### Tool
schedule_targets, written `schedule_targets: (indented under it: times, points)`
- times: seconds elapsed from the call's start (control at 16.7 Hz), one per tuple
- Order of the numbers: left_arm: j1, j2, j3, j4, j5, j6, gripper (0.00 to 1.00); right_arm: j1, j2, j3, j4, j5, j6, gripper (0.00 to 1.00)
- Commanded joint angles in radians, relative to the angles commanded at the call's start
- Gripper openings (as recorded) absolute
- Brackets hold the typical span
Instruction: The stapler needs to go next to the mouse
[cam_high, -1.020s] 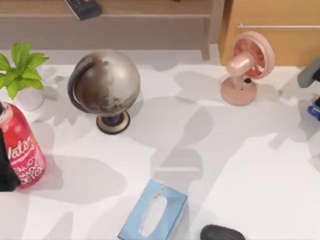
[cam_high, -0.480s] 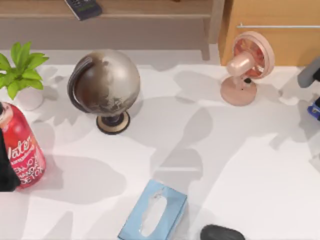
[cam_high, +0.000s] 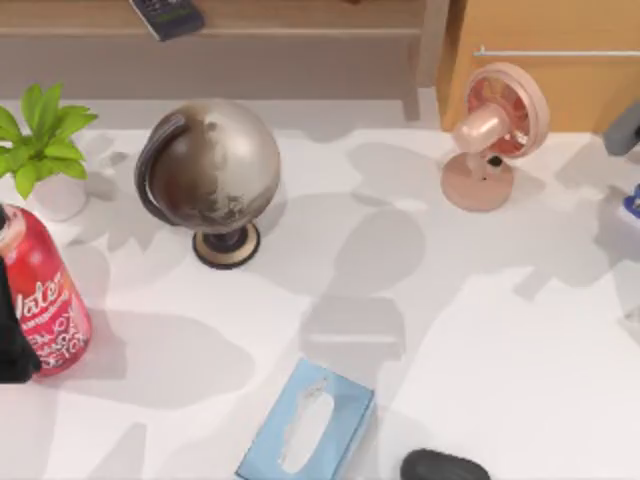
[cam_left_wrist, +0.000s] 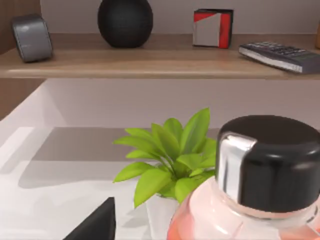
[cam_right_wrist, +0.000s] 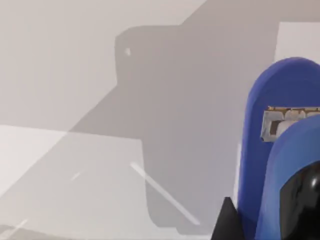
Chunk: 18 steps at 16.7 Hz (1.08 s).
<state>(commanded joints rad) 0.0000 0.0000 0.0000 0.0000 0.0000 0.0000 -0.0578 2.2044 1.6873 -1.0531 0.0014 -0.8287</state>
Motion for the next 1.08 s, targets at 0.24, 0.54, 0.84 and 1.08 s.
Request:
schedule_targets:
  times: [0.24, 0.54, 0.84, 1.08]
  points:
    - [0.000, 0.000, 0.000, 0.000, 0.000, 0.000, 1.00, 0.000, 0.004, -0.002, 0.002, 0.000, 0.001, 0.00]
    - [0.000, 0.000, 0.000, 0.000, 0.000, 0.000, 1.00, 0.104, -0.098, -0.007, 0.010, -0.005, 0.154, 0.00]
    - [0.000, 0.000, 0.000, 0.000, 0.000, 0.000, 1.00, 0.229, -0.234, -0.095, 0.038, -0.003, 0.553, 0.00]
    - [0.000, 0.000, 0.000, 0.000, 0.000, 0.000, 1.00, 0.306, -0.258, -0.128, 0.046, -0.006, 0.809, 0.00]
